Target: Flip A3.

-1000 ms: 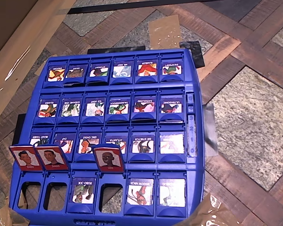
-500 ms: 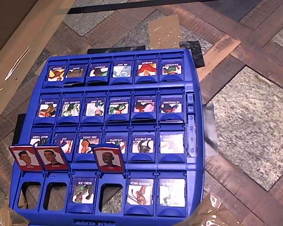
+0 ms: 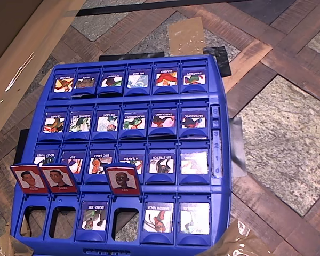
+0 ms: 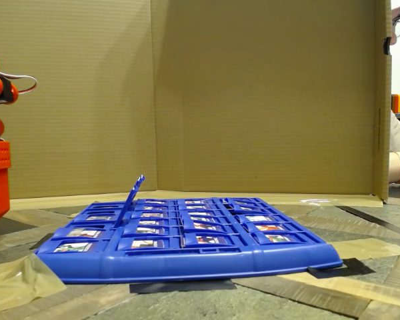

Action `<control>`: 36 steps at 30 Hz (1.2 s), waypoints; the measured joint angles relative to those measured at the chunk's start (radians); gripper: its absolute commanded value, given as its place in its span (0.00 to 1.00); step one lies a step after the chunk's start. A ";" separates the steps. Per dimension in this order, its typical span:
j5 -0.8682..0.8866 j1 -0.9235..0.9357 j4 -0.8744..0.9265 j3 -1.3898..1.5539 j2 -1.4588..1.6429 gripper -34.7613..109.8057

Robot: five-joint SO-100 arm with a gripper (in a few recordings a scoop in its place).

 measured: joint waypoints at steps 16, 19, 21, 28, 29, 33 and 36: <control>0.000 0.000 0.000 0.000 0.000 0.24; 0.000 0.000 0.000 0.000 0.000 0.24; 0.000 0.000 0.000 0.000 0.000 0.24; -0.023 0.000 0.000 0.000 0.000 0.24; -0.018 0.000 0.002 0.000 0.000 0.24; -0.012 0.000 0.071 0.000 0.000 0.24; -0.012 0.000 0.147 0.000 0.000 0.24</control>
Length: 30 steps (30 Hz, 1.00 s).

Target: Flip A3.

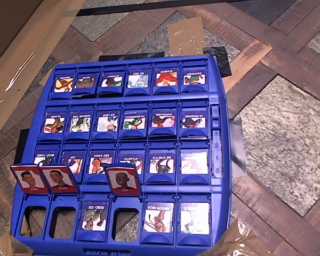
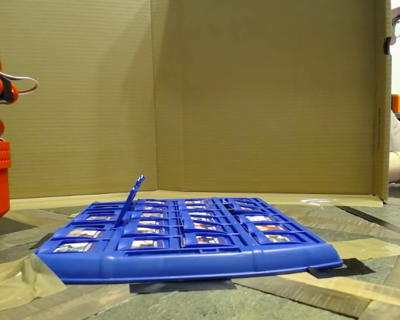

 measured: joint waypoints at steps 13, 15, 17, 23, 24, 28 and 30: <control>0.002 0.080 0.400 -0.195 -0.261 0.24; 0.005 0.101 0.462 -0.250 -0.336 0.24; 0.006 0.118 0.503 -0.295 -0.408 0.24; 0.006 0.163 0.660 -0.360 -0.545 0.24; 0.006 0.170 0.704 -0.371 -0.557 0.24; -0.020 0.204 0.925 -0.413 -0.603 0.24; -0.038 0.215 1.063 -0.430 -0.624 0.24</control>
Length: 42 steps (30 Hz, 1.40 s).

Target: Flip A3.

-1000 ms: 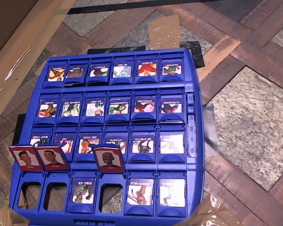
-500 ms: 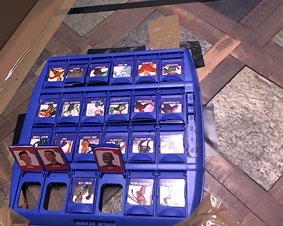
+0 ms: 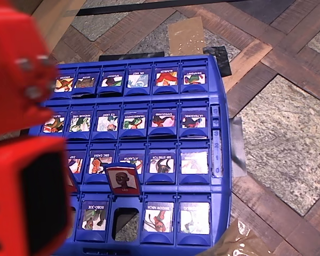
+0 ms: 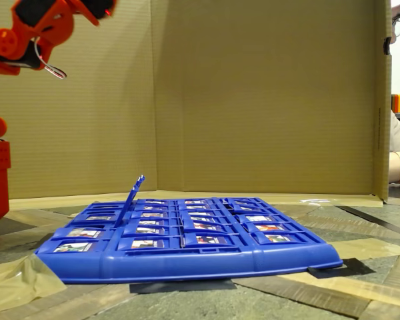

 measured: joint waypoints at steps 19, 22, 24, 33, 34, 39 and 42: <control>-0.091 0.003 0.891 -0.272 -0.298 0.24; -0.080 -0.005 1.066 -0.330 -0.333 0.24; -0.071 -0.017 1.158 -0.360 -0.357 0.24; -0.067 -0.025 1.376 -0.422 -0.460 0.24; -0.067 -0.025 1.390 -0.425 -0.469 0.24; -0.067 -0.025 1.463 -0.430 -0.525 0.24; -0.072 -0.025 1.517 -0.430 -0.557 0.24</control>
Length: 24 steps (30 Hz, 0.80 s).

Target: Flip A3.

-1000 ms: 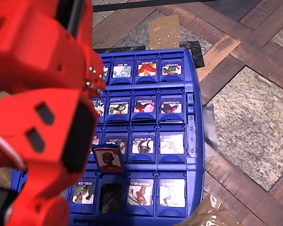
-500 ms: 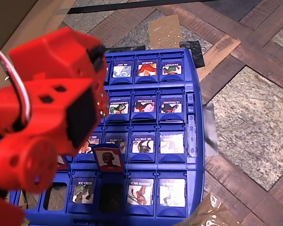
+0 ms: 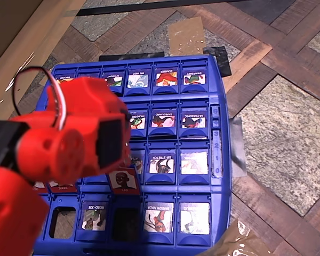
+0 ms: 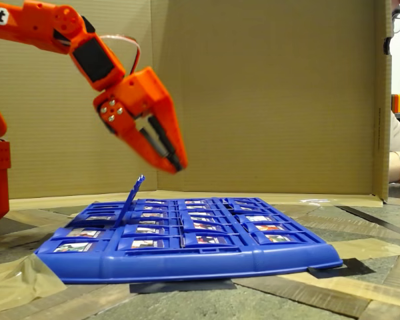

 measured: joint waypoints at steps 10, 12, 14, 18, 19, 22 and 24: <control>0.000 0.000 0.009 -0.009 -0.063 0.24; -0.012 0.000 0.031 -0.009 -0.066 0.24; -0.031 0.000 0.063 -0.009 -0.072 0.24; -0.064 0.000 0.146 -0.026 -0.069 0.24; -0.071 0.000 0.166 -0.032 -0.069 0.24; -0.086 0.000 0.244 -0.038 -0.072 0.24; -0.091 0.003 0.273 -0.041 -0.069 0.24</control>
